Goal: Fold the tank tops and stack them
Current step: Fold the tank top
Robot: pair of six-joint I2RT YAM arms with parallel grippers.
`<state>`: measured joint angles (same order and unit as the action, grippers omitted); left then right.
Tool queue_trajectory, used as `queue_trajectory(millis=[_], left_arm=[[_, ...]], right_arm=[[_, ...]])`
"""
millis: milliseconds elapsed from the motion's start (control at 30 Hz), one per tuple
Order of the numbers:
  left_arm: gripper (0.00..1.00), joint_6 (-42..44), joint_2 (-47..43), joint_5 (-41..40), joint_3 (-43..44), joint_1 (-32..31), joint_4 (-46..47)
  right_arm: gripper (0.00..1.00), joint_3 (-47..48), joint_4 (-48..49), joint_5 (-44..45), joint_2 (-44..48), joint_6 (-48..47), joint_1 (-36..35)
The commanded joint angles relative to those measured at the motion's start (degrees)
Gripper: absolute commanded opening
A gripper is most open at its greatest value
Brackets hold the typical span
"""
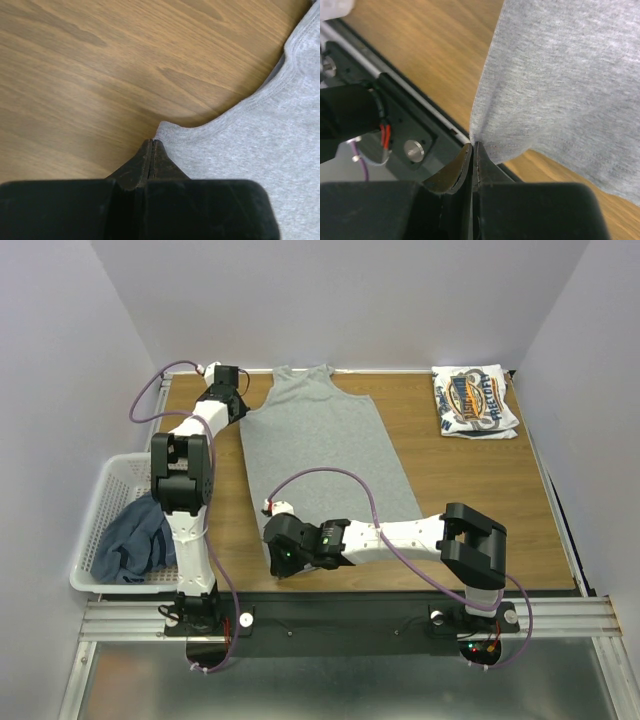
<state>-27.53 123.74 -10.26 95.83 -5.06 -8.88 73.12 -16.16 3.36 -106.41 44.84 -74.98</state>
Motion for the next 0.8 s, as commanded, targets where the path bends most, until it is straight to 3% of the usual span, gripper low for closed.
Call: queue_trajectory(millis=[0, 267, 767], left_arm=[[0.00, -0.2, -5.1, -3.7, 0.1, 1.0, -0.5], [0.00, -0.8, -5.2, -1.6, 0.5, 1.0, -0.8], [0.00, -3.5, -0.4, -1.5, 6.9, -5.1, -1.7]], right_arm=[[0.05, 2.5, 4.9, -5.9, 0.6, 0.0, -0.1], [0.05, 2.0, 4.8, -4.8, 2.4, -0.3, 0.2], [0.06, -9.0, 5.0, -1.9, 13.0, 1.8, 4.8]])
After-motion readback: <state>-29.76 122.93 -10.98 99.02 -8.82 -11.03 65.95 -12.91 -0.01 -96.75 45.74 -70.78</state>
